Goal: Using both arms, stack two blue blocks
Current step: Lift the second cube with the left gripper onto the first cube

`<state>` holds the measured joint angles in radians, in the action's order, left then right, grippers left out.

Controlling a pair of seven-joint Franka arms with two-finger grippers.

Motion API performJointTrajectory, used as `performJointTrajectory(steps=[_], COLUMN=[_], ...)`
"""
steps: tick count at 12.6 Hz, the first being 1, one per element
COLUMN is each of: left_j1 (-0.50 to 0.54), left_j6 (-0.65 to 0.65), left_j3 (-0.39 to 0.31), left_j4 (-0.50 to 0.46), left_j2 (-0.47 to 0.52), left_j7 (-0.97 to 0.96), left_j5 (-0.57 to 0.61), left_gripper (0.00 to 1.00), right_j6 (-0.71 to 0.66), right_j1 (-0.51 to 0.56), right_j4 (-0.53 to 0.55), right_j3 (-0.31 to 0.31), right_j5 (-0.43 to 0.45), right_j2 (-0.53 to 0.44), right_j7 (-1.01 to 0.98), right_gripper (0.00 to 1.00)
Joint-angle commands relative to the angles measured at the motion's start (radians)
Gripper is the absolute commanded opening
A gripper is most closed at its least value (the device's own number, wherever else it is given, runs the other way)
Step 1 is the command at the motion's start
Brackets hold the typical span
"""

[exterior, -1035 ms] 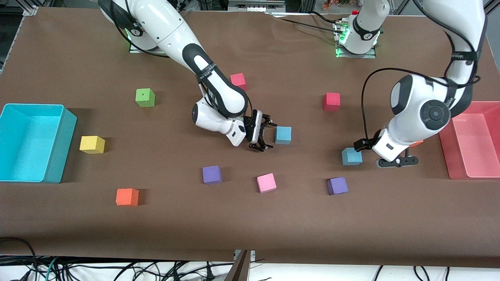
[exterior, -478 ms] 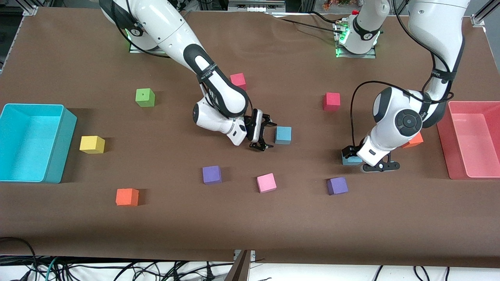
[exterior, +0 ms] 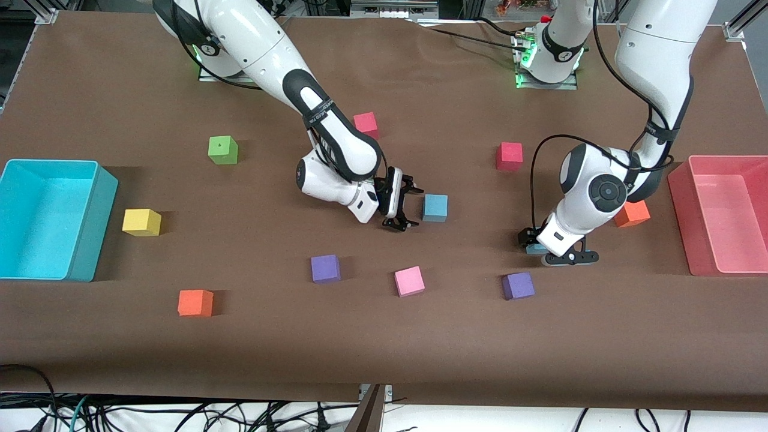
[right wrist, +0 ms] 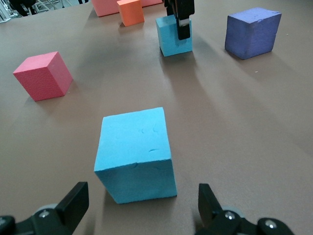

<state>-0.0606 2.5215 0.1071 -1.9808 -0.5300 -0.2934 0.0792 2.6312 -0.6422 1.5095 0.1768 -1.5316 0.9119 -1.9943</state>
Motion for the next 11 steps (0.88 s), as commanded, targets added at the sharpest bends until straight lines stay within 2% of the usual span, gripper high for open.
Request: performJointTrajectory(steps=[1,3,7,9,11], left_j1=[-0.002,-0.005,-0.024,-0.086,-0.197], left_j6=[-0.012,-0.137,-0.424,-0.435,-0.432], left_j3=[0.002,0.041,0.221,0.253,0.252], left_j4=[-0.006,0.043,0.259,0.292,0.335], left_j2=[0.027,0.07,0.071,0.07,0.036], left_j7=[-0.029,-0.045,-0.286,-0.379,-0.476], left_j5=[0.027,0.013,0.011,0.01,0.014], left_gripper=[0.22,0.22,0.22,0.22,0.23], right_j6=[0.01,0.01,0.01,0.01,0.01], right_j1=[-0.007,-0.007,-0.008,-0.008,-0.008], right_j4=[-0.002,0.0,0.0,0.0,0.0], right_j3=[-0.003,-0.003,-0.003,-0.003,-0.003], right_j5=[-0.019,-0.019,-0.021,-0.021,-0.022], right_j2=[-0.001,-0.001,-0.002,-0.002,-0.002], right_j7=[-0.024,-0.026,-0.026,-0.026,-0.026], right_gripper=[1.0,1.0,1.0,0.99,0.99])
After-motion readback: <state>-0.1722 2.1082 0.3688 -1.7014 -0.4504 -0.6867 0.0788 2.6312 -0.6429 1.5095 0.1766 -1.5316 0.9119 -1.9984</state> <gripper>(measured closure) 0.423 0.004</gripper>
